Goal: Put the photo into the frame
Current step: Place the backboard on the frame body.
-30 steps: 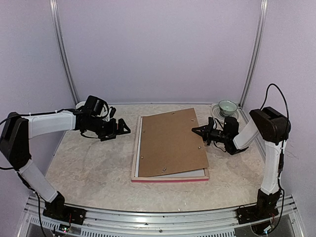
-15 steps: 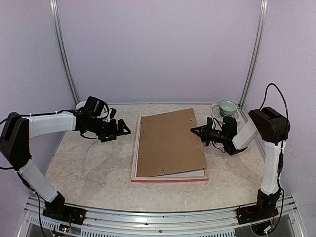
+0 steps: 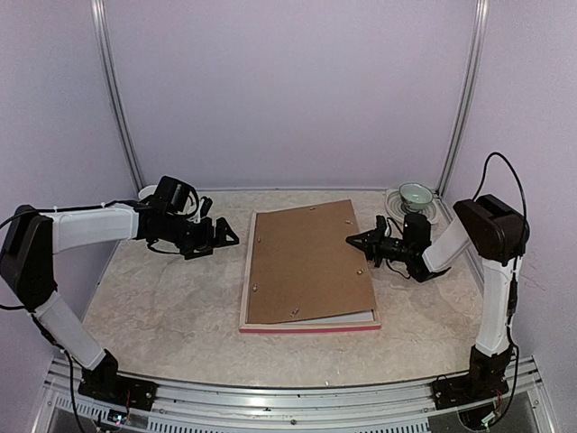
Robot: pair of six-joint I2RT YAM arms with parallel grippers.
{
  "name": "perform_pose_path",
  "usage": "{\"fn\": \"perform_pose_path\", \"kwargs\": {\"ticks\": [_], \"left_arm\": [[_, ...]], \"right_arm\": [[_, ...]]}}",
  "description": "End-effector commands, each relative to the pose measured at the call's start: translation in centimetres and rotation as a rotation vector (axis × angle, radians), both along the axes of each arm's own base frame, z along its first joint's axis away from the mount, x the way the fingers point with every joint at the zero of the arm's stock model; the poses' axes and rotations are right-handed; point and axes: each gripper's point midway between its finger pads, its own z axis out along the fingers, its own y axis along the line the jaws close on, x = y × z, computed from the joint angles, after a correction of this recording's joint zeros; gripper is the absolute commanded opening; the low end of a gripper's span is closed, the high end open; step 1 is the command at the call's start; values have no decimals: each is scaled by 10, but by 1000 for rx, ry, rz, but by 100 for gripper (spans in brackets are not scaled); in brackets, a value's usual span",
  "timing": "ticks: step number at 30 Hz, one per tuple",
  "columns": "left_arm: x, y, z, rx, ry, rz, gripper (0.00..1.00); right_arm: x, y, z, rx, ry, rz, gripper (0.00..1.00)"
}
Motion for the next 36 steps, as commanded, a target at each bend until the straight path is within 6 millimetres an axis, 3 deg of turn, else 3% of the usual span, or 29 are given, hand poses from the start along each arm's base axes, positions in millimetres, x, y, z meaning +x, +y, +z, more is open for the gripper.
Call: {"fn": "perform_pose_path", "kwargs": {"ticks": [1,11,22,36], "left_arm": [[0,0,-6,-9,11,-2,99],[0,0,-7,-13,11,-3,99],[-1,-1,-7,-17,10,-4,99],[-1,-1,-7,-23,11,-5,99]], "right_arm": [[0,8,12,-35,-41,20,5],[2,11,11,-144,-39,26,16],[8,12,12,-333,-36,33,44],[7,18,13,-600,-49,67,56]]}}
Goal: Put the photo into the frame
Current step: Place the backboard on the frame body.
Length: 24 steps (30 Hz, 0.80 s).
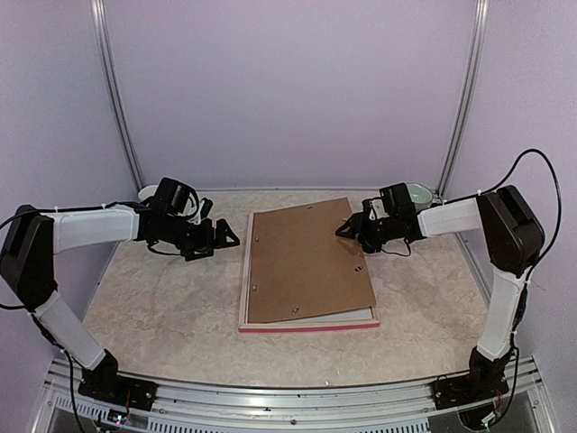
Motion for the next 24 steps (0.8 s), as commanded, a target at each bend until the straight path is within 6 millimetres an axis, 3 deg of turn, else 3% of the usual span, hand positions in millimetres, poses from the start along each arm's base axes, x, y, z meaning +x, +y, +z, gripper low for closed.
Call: {"fn": "perform_pose_path", "kwargs": {"ticks": [1,8,16,24], "left_arm": [[0,-1,-4,-15,6,-3,99],[0,-1,-3,-22,7,-4,99],[0,-2,-3,-27,9,-6,99],[0,-3,-3,-28,10,-7,99]], "right_arm": [[-6,5,9,-103,-31,32,57],[-11,7,6,-166,-27,50,59],[-8,-4,16,-282,-49,28,72],[-7,-12,22,-371,-73,32,76]]}}
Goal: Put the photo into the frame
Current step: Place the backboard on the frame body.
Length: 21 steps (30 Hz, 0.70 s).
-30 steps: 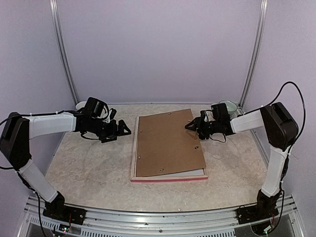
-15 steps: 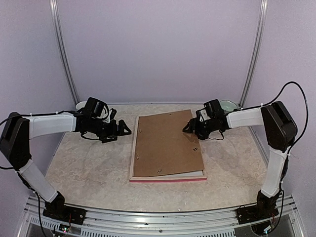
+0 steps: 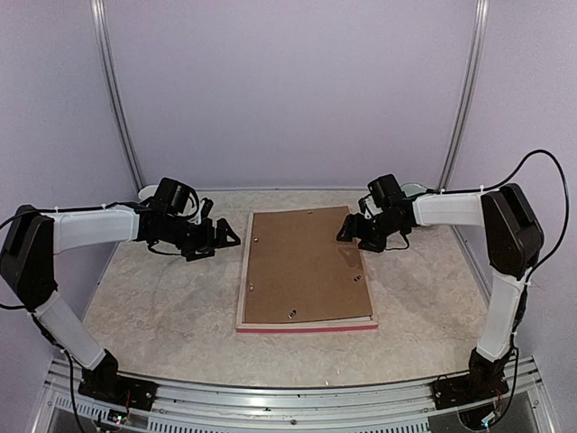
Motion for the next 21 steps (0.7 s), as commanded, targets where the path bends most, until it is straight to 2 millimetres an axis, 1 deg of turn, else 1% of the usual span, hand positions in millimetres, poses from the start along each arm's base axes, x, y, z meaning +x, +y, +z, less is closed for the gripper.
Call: {"fn": "perform_pose_path", "kwargs": {"ticks": [1,11,17,21], "left_arm": [[1,0,-5,-8,8,-3,99],[2,0,-6,-1,8,-2,99],[1,3,-10,9,24,8,99],[-3,2,-18,-7,54,17,99]], "right_arm": [[2,-1,30,-48,-79,18,76],[0,-4,33,-74,-91,30,77],[1,-20,27,-175,-106,22,84],[-1,-27,24,-216,-114,25,85]]}}
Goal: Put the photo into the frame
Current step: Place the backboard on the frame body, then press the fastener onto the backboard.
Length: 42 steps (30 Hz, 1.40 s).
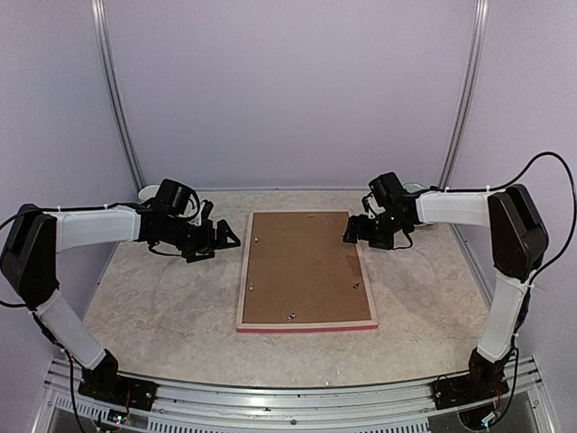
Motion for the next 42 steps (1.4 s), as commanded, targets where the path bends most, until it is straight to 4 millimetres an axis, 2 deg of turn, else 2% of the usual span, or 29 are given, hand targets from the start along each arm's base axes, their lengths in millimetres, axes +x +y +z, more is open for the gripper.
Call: {"fn": "perform_pose_path", "kwargs": {"ticks": [1,11,20,27,34,42], "left_arm": [[-4,1,-15,-4,43,16,99],[-14,-8,-29,202,5,-7,99],[-35,-22,-62,257,76,-79,99],[-43,-24,-76,287,102,-106,95],[-45,-25,-87,307,120,-116,85],[-43,-28,-90,306,125,-123,82]], "right_arm": [[-1,-6,19,-56,-62,16,85],[-18,-7,10,-132,-79,79,80],[-42,-7,-4,-178,-57,130,75],[-60,-5,-13,-223,-44,165,66],[-67,-8,-15,-218,-44,164,64],[-66,-6,-14,-207,-53,170,63]]}}
